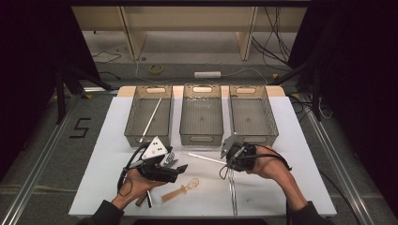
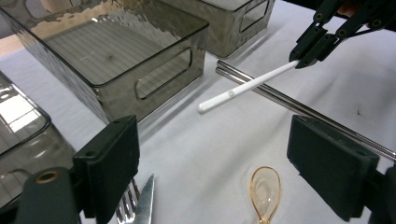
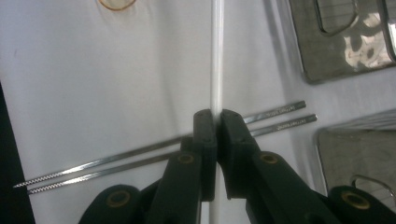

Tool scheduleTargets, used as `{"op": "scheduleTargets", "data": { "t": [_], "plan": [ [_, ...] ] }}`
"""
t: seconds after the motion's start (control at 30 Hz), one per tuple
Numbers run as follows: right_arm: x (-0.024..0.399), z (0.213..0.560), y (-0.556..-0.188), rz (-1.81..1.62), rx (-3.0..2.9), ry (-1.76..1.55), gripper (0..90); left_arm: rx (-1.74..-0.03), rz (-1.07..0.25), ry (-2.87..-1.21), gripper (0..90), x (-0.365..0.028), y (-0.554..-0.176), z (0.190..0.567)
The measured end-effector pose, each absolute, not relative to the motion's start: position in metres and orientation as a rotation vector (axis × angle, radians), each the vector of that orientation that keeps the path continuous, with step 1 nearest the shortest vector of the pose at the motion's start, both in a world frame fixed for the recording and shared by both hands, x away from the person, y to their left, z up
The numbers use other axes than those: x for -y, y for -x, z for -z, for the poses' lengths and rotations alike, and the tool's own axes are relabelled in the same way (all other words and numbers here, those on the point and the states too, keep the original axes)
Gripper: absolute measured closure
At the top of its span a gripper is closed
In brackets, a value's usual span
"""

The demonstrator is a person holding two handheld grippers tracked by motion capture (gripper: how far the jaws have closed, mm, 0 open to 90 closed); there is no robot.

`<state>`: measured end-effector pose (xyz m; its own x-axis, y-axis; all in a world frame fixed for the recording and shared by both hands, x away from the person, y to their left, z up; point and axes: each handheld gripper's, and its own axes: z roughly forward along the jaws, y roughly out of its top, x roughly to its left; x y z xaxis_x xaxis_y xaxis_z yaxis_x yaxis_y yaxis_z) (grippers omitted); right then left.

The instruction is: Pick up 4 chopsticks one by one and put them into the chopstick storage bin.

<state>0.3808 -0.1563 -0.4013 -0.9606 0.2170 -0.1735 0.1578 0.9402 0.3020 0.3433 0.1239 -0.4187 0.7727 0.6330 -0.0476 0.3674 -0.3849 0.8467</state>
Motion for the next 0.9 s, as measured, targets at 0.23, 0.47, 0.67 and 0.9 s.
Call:
{"op": "scheduleTargets", "data": {
  "t": [0.23, 0.47, 0.67, 0.9],
  "plan": [
    [0.146, 0.4, -0.374, -0.428, -2.892, -0.221, 86.3, -0.695, -0.329, -2.091, 17.0, -0.107, -0.348, 0.419],
    [0.139, 0.395, -0.368, -0.429, -2.9, -0.172, 86.2, -0.629, -0.337, -2.179, 20.5, -0.09, -0.349, 0.42],
    [0.137, 0.395, -0.365, -0.43, -2.909, -0.148, 86.2, -0.582, -0.319, -2.233, 27.7, -0.086, -0.348, 0.423],
    [0.133, 0.395, -0.362, -0.43, -2.911, -0.124, 86.2, -0.514, -0.327, -2.289, 35.0, -0.081, -0.346, 0.424]
  ]
}}
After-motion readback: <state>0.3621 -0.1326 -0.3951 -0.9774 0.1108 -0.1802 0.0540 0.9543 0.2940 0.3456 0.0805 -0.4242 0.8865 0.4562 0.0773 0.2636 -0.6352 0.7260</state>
